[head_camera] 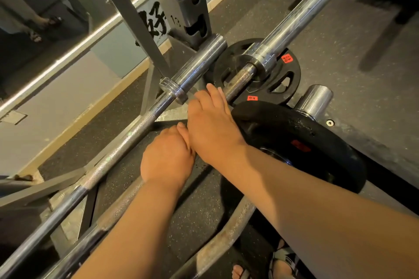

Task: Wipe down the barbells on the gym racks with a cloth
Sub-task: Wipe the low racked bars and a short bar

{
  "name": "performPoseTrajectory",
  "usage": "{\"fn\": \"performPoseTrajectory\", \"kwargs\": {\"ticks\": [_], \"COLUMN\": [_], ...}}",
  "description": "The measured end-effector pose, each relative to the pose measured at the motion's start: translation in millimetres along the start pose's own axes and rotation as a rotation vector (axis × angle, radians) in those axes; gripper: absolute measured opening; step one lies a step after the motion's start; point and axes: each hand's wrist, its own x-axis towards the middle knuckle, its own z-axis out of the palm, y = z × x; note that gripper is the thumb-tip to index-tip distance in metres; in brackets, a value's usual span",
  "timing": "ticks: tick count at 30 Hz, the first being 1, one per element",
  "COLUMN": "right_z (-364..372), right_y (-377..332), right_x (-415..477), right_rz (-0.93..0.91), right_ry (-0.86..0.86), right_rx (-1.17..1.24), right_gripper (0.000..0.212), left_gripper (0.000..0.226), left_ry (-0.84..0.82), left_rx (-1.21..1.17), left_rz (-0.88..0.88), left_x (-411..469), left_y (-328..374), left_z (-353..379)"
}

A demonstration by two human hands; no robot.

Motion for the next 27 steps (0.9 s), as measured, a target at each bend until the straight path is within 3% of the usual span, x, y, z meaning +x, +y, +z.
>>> {"fn": "performPoseTrajectory", "kwargs": {"ticks": [4,6,8,11,14,17,19,22,27], "right_z": [6,15,22,12,-6,-7,-11,-23,-45], "right_y": [6,7,7,8,3,-2,0,3,6], "right_x": [-20,-37,-46,-27,-5,-16,-34,-49,-14], "right_rz": [-0.054,-0.111,-0.144,-0.144,-0.065,-0.089,-0.098,-0.085,-0.143], "right_ry": [0.141,0.282,0.319,0.143,-0.044,0.037,0.076,-0.087,-0.191], "right_rx": [0.123,0.278,0.294,0.158,0.107,0.047,0.145,0.086,-0.118], "right_gripper": [0.048,0.05,0.052,0.039,0.042,0.04,0.044,0.063,0.051], "left_gripper": [0.038,0.04,0.039,0.035,0.028,0.031,0.035,0.035,0.042], "left_ry": [0.008,0.013,0.006,0.004,0.005,0.001,0.011,0.023,0.004], "left_rx": [-0.02,-0.018,-0.018,0.004,0.035,0.038,0.012,-0.005,-0.059], "left_rz": [-0.012,-0.004,-0.005,0.003,0.007,0.026,0.023,0.022,0.03], "left_x": [0,-1,-1,0,0,-3,-3,-2,-4], "left_y": [2,4,4,2,0,2,3,3,3], "left_z": [-1,-3,-4,-1,-1,-3,-4,-4,-7]}}
